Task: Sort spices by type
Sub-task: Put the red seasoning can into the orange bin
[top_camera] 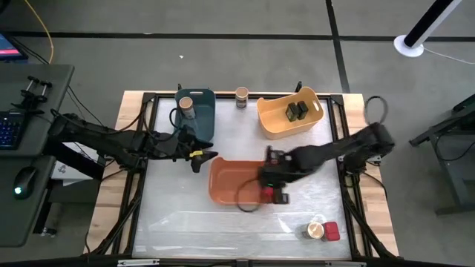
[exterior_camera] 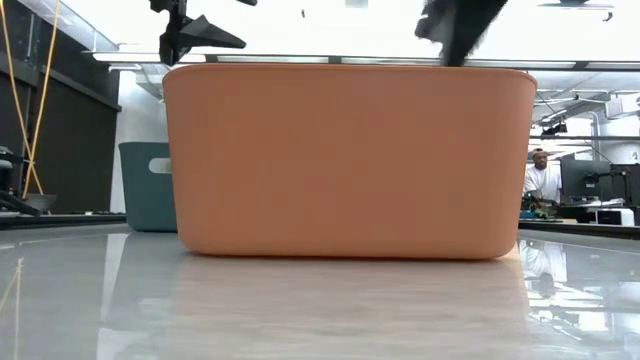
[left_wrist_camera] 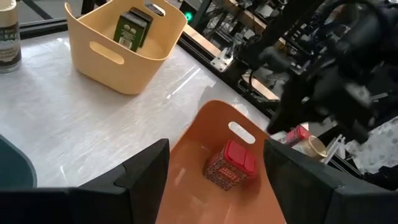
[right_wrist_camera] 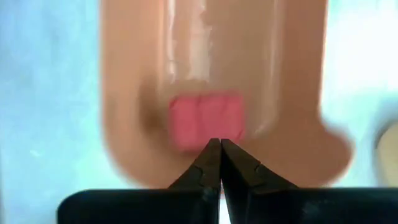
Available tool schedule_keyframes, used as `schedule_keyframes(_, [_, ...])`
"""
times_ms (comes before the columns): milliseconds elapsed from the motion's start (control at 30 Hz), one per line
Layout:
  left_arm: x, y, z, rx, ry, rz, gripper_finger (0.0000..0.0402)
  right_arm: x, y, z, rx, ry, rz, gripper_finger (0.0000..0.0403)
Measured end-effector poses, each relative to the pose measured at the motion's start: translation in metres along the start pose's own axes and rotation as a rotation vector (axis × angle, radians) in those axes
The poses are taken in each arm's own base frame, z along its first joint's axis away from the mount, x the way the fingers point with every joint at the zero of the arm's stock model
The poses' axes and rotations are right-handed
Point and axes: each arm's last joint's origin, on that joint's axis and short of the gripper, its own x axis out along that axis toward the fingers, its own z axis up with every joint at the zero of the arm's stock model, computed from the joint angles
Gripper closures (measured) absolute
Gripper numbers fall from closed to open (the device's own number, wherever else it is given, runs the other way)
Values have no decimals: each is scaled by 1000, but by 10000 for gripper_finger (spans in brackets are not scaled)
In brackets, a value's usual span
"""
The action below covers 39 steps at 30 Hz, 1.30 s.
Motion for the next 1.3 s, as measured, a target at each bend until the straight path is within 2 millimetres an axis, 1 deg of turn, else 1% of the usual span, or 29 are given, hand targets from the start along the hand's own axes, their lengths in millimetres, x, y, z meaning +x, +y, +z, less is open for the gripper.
schedule_keyframes(100, [0, 0, 0, 0, 1, 0, 157, -15, 12, -39, 135, 5, 40, 403])
schedule_keyframes(167, [0, 0, 0, -1, 0, 0, 157, -26, 22, -66, 239, 16, 98, 403])
schedule_keyframes(267, [0, 0, 0, -1, 0, 1, 157, -41, 37, -103, 362, 69, 217, 403])
schedule_keyframes(333, [1, 1, 1, -3, -3, 5, 157, -48, 46, -124, 435, 147, 300, 403])
schedule_keyframes(433, [1, 3, 3, -8, -8, 14, 157, -46, 58, -147, 496, 291, 386, 403])
schedule_keyframes(500, [2, 4, 3, -13, -11, 19, 157, -36, 68, -157, 486, 378, 435, 403])
schedule_keyframes(633, [2, 4, 3, -25, -11, 19, 157, -7, 80, -172, 468, 497, 497, 403])
schedule_keyframes(700, [2, 4, 3, -25, -10, 18, 157, 4, 80, -178, 485, 523, 474, 403])
schedule_keyframes(767, [2, 4, 3, -25, -10, 18, 157, 12, 80, -181, 500, 526, 468, 403])
schedule_keyframes(933, [2, 4, 3, -26, -10, 18, 157, 23, 81, -183, 494, 503, 513, 403])
schedule_keyframes(1200, [2, 4, 3, -19, -9, 19, 157, 28, 80, -185, 485, 510, 491, 403])
schedule_keyframes(1300, [2, 4, 3, -19, -10, 19, 157, 34, 82, -185, 469, 526, 471, 403])
